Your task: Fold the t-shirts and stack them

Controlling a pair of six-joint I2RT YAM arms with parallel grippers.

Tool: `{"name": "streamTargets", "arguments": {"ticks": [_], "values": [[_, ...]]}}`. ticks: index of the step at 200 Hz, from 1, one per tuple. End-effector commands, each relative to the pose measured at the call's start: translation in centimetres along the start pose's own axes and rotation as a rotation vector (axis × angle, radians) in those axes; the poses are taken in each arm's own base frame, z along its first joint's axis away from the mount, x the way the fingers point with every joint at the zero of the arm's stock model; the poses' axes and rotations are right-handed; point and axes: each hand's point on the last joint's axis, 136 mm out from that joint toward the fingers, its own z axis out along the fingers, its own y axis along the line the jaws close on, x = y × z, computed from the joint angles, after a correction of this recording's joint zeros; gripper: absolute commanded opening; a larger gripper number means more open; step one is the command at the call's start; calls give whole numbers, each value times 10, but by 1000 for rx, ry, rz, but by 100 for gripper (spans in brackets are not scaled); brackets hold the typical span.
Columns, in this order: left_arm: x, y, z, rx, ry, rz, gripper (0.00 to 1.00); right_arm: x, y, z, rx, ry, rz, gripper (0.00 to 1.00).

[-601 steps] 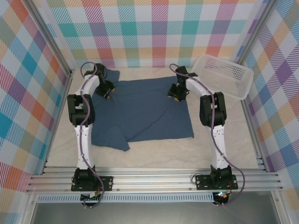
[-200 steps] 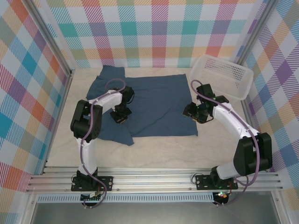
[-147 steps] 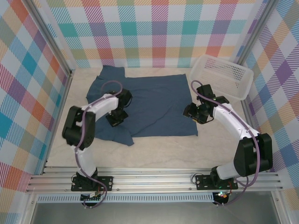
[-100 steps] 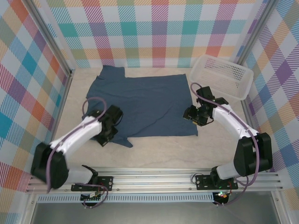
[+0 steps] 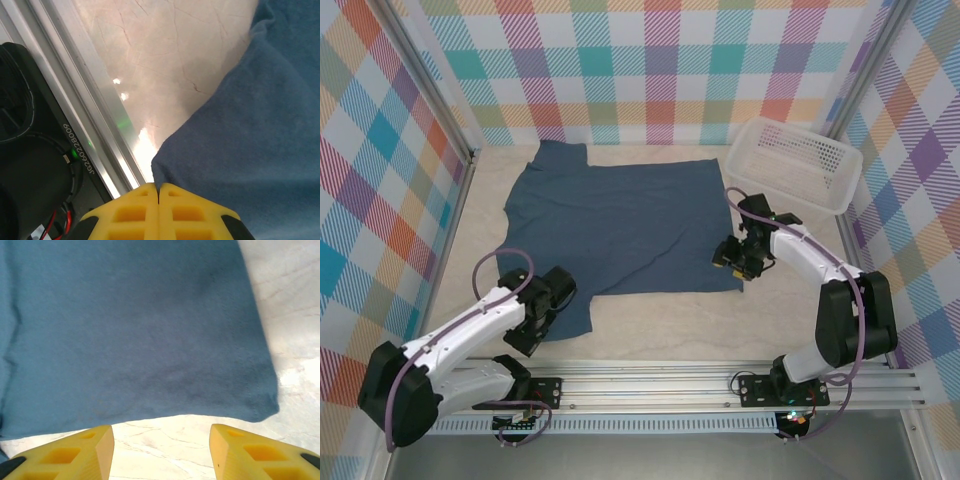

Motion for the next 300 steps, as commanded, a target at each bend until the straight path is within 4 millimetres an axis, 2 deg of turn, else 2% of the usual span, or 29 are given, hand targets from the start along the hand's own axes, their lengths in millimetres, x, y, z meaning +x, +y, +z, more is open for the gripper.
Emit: {"name": "streamTargets", "arguments": {"ticks": [1, 24, 45, 66, 109, 134, 155, 192, 217, 253, 300], "values": [[-2, -4, 2, -13, -36, 29, 0, 8, -31, 4, 78, 13, 97, 53], [-1, -10, 3, -19, -44, 60, 0, 10, -54, 6, 82, -2, 199, 52], [-5, -13, -2, -12, -71, 75, 0, 5, -51, 11, 36, -8, 206, 50], [-11, -15, -7, -7, -100, 86, 0, 8, -49, 17, 23, 24, 257, 46], [-13, -20, -11, 9, -109, 102, 0, 23, -71, 19, 39, 18, 491, 43], [-13, -22, -12, 14, -107, 111, 0, 20, -68, 15, -36, -11, 594, 40], [-13, -22, -13, 21, -108, 114, 0, 20, -63, 21, -64, 12, 647, 40], [-15, -22, -14, 27, -112, 121, 0, 21, -60, 23, -67, 35, 697, 36], [-15, -22, -15, 36, -112, 118, 0, 27, -66, 34, -51, 57, 737, 35], [-16, -23, -17, 40, -117, 122, 0, 17, -69, 43, -22, 45, 748, 33], [-19, -23, -21, 47, -128, 124, 0, 3, -77, 53, 19, -5, 702, 19]]}}
